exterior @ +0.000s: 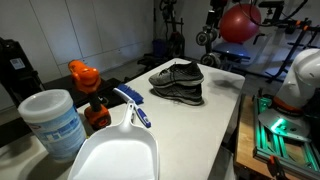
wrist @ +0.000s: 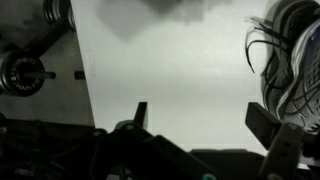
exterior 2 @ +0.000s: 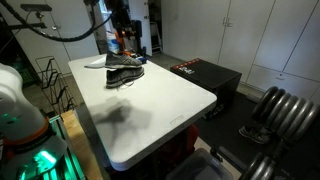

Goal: Pick up the top sneaker and put it on the table, pick up the left sneaker and put it on top of the right sneaker

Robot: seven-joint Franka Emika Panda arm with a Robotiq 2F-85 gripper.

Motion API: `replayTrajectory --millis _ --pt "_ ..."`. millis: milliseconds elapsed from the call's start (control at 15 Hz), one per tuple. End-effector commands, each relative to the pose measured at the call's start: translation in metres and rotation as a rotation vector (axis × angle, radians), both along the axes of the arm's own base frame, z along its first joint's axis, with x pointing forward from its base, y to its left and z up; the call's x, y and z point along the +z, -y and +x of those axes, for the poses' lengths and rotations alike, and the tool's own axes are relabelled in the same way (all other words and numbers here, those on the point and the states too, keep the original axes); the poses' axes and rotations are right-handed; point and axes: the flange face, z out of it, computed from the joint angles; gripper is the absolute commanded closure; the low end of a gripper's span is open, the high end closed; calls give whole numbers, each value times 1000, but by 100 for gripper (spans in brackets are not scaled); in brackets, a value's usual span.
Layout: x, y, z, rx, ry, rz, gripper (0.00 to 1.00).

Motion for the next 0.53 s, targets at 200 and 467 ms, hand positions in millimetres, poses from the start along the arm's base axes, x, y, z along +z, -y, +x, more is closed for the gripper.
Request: replayTrajectory --millis 200,467 --pt "-24 -86 81 215 54 245 0" --pt "-42 -103 84 249 5 271 0"
